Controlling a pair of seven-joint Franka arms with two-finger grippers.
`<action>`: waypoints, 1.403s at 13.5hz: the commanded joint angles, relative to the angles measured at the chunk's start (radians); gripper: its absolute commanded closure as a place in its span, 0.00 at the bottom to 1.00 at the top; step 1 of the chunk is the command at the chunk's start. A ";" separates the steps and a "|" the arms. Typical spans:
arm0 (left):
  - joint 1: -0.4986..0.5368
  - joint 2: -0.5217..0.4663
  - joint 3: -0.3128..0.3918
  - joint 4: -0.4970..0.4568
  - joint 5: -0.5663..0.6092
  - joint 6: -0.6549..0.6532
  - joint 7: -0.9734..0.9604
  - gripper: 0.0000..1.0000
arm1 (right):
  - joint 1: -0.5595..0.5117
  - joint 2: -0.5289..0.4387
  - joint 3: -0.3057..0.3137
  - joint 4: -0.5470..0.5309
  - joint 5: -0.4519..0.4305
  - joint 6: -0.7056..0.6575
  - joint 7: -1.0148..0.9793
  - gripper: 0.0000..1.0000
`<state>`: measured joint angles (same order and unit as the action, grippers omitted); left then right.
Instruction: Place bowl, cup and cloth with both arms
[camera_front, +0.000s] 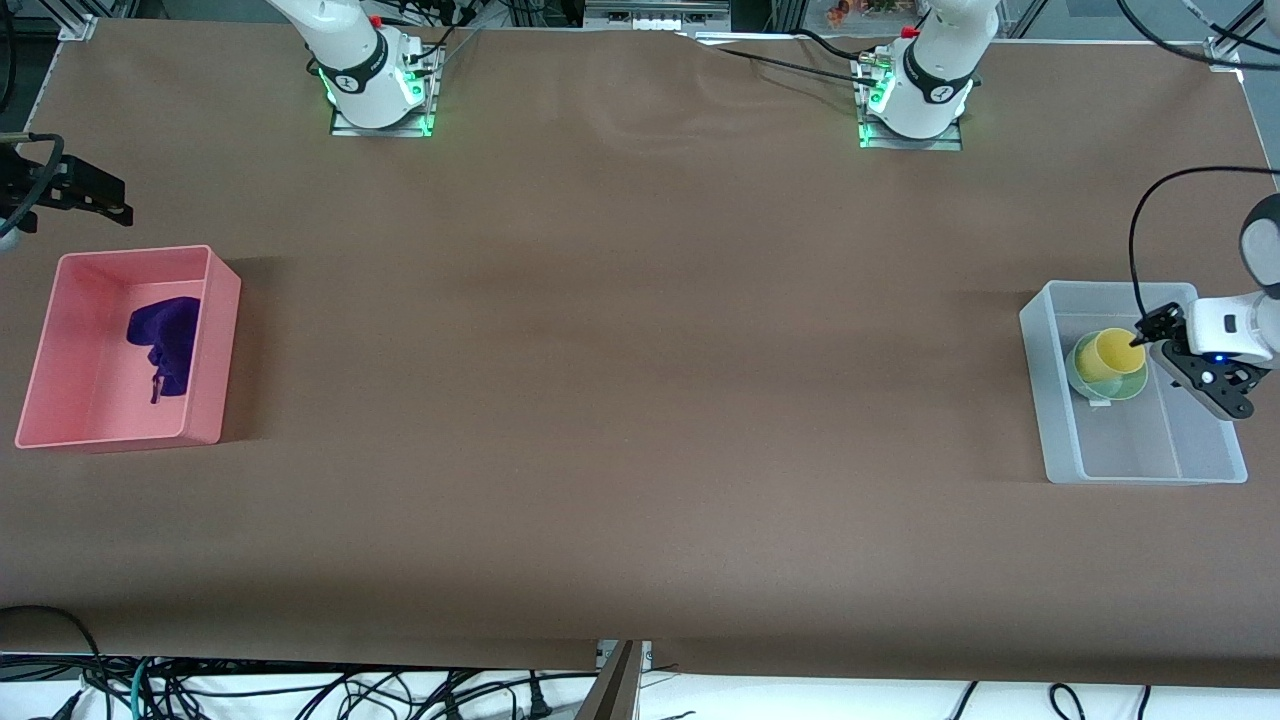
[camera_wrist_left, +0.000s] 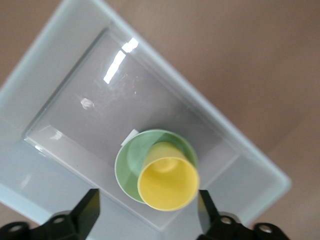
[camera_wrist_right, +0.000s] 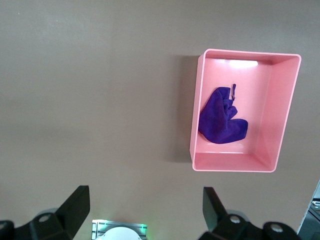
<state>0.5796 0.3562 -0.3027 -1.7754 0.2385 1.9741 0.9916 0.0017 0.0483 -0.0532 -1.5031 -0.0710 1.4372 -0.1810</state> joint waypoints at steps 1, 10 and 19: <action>-0.001 -0.045 -0.090 0.123 -0.033 -0.234 -0.156 0.00 | -0.003 0.015 0.007 0.035 -0.010 -0.012 -0.009 0.00; -0.267 -0.230 -0.066 0.272 -0.148 -0.509 -0.810 0.00 | -0.003 0.016 0.009 0.038 -0.012 -0.003 -0.009 0.00; -0.570 -0.436 0.298 -0.006 -0.257 -0.291 -0.981 0.00 | -0.003 0.016 0.010 0.040 -0.013 0.003 -0.008 0.00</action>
<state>0.0232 -0.0470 -0.0170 -1.7425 0.0011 1.6606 0.0339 0.0025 0.0567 -0.0508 -1.4892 -0.0716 1.4455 -0.1813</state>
